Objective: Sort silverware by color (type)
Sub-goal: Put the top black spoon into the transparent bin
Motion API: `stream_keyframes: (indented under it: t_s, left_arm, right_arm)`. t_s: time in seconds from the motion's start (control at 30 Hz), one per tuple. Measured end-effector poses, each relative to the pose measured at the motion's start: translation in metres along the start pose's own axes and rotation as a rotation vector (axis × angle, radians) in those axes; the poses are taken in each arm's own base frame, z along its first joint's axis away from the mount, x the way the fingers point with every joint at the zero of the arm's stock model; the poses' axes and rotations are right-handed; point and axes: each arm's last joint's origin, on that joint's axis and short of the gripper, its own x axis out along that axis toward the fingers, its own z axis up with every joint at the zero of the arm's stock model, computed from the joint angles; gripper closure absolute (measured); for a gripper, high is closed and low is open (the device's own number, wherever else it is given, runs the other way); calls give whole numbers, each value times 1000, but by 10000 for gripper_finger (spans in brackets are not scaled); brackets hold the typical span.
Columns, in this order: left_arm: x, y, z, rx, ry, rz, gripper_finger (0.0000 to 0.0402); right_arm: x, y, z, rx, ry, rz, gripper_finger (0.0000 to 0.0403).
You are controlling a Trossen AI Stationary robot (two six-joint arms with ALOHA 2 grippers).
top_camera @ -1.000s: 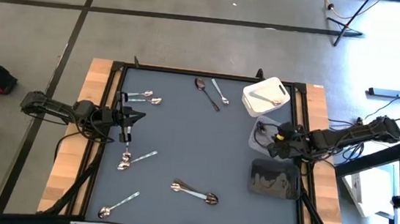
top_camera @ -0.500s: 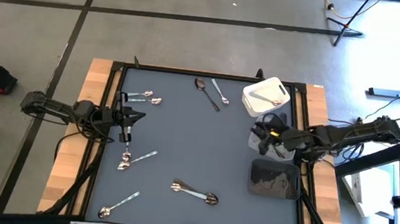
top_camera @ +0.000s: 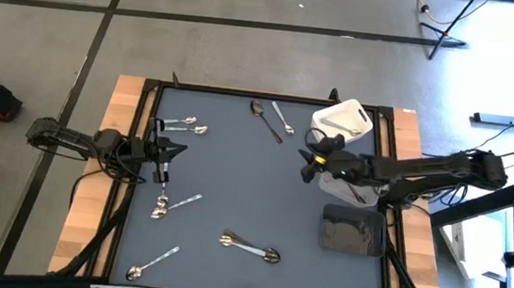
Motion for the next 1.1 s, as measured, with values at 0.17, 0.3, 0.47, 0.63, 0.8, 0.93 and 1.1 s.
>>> stream_keyframes:
  t_s: [0.17, 0.3, 0.47, 0.63, 0.8, 0.93, 1.1]
  left_arm:
    - [0, 0, 0, -4, 0, 0, 399]
    - [0, 0, 0, -3, 0, 0, 399]
    - [0, 0, 0, -3, 1, 2, 399]
    - [0, 0, 0, -3, 1, 0, 399]
    - [0, 0, 0, -3, 1, 0, 399]
    - [0, 0, 0, -3, 2, 1, 399]
    - [0, 0, 0, -3, 3, 1, 399]
  right_arm:
    - [34, -13, -6, 16, 100, 14, 237]
    - [58, -17, 1, 33, 150, 18, 199]
    - [85, -15, 20, 3, 141, -13, 175]
    - [114, -14, 39, -9, 159, -22, 176]
    - [143, -20, 52, 18, 209, 11, 178]
    - [164, -27, 59, 27, 232, 11, 178]
    - [185, -34, 65, 30, 243, -11, 178]
